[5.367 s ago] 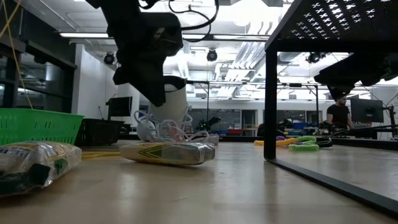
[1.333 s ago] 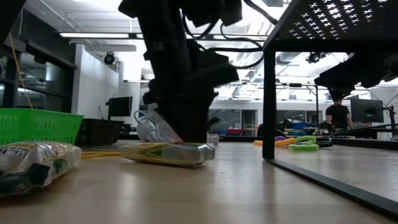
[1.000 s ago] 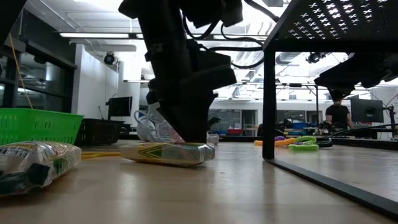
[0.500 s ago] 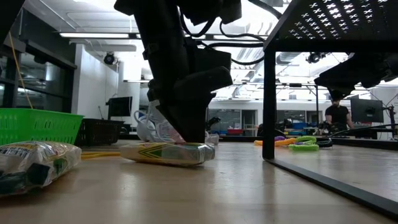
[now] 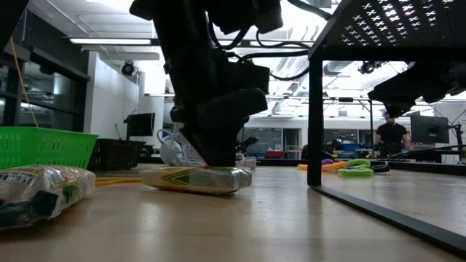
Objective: Pick & Place Office Desk Supplies
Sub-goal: Put the red rubber band into the gray bin
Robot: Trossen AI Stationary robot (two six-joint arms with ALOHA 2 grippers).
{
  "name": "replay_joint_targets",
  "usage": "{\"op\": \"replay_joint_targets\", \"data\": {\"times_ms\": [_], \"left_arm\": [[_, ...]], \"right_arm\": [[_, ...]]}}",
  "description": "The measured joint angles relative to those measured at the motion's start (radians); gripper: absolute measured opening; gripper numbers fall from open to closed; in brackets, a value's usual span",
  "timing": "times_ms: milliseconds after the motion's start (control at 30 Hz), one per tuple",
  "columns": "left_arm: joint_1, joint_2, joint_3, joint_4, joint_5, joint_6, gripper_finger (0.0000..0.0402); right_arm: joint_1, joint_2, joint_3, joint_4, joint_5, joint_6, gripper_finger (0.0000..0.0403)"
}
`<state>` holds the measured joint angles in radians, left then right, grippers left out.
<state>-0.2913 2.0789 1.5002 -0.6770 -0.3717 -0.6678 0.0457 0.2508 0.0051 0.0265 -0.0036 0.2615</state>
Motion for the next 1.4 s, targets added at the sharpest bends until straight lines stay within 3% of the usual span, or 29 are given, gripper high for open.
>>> {"op": "replay_joint_targets", "data": {"times_ms": [933, 1400], "left_arm": [[0.038, 0.0, 0.001, -0.051, 0.006, 0.017, 0.0129], [0.066, 0.0, 0.005, -0.099, 0.108, -0.073, 0.0129]], "right_arm": [[0.0, 0.0, 0.0, 0.0, 0.0, 0.0, 0.0073], [0.0, 0.0, 0.0, 0.0, 0.0, 0.0, 0.0073]]}}
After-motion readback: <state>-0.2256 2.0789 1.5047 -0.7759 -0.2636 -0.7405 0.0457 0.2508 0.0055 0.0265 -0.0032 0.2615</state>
